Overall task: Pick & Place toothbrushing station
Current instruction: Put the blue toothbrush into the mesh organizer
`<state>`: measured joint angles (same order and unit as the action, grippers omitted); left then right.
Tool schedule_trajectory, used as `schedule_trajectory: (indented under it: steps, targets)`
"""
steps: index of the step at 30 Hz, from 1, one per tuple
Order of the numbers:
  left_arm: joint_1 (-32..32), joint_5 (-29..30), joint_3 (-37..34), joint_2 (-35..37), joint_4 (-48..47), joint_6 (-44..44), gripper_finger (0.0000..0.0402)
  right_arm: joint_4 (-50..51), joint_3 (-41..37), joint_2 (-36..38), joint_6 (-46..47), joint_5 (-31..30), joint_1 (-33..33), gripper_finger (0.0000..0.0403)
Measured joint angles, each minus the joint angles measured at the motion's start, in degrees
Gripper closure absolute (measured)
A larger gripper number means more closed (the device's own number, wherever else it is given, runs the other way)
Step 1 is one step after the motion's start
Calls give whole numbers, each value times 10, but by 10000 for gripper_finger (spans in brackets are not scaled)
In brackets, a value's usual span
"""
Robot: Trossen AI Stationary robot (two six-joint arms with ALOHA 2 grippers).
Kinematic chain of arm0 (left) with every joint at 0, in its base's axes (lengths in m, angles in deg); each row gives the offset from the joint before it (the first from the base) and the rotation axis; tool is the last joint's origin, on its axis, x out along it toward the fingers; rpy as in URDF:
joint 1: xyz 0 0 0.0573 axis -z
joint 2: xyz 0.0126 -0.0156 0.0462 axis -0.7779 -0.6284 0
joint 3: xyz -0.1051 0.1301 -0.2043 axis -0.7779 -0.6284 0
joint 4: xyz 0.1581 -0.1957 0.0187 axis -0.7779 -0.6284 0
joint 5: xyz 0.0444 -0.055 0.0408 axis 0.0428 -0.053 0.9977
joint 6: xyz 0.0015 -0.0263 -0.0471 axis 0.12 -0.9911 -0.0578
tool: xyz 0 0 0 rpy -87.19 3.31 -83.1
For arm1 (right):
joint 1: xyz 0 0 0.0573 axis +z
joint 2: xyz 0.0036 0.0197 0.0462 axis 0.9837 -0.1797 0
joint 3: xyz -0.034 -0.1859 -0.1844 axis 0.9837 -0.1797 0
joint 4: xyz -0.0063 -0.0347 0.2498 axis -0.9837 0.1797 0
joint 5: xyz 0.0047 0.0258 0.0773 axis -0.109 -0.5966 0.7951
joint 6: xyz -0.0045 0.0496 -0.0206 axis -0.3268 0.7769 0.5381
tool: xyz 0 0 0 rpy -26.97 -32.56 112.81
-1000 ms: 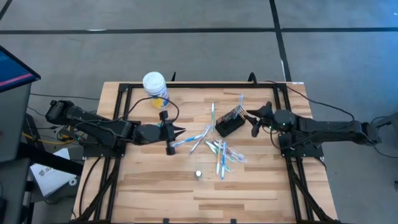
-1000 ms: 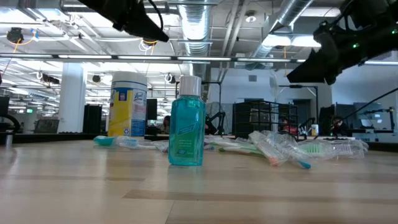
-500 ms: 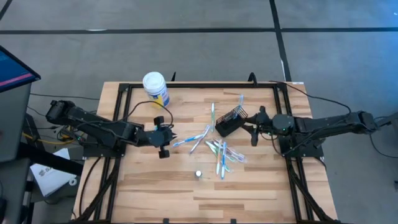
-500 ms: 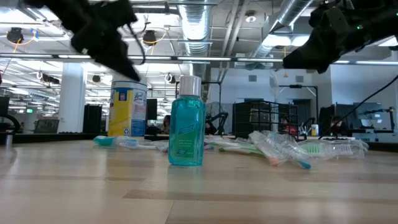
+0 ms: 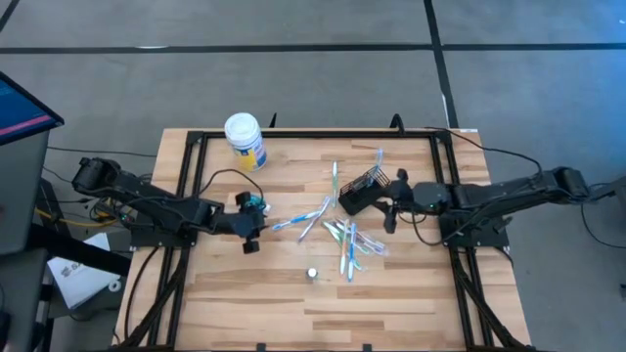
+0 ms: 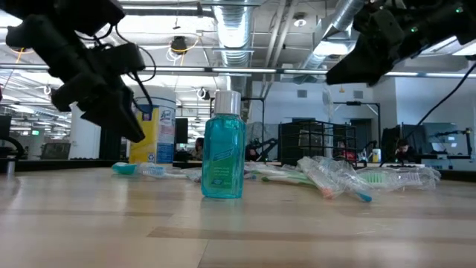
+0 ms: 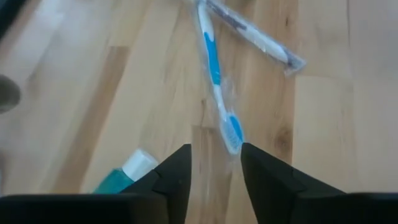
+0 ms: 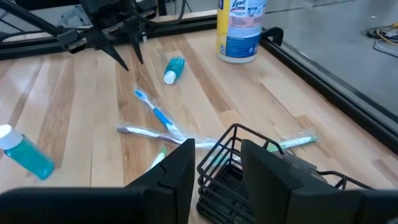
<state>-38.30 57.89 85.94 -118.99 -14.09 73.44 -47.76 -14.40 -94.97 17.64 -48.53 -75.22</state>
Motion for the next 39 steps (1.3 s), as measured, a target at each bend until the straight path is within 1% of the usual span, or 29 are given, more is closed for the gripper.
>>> schedule_trajectory:
  steps: [2,6,11,14,17,22,32,39]
  targets:
    - [0,-4,-10,0,7,-11,254,0,5,-10,-8,0,0,283]
    - [0,-20,-38,0,53,-23,237,2,12,-25,-15,0,0,283]
    - [0,-20,-64,0,84,-23,225,4,19,-30,-15,0,0,283]
    - [0,-20,-83,-3,118,-23,226,4,20,-30,-15,0,0,283]
    - [0,-20,-94,-10,132,-23,230,4,20,-30,-15,0,0,283]
    - [0,-20,-109,-34,180,-23,235,4,20,-30,-15,0,0,283]
    - [0,3,-111,-122,263,-7,236,4,20,-30,-15,0,0,283]
    - [0,22,-110,-136,287,-6,242,4,20,-30,-15,0,0,283]
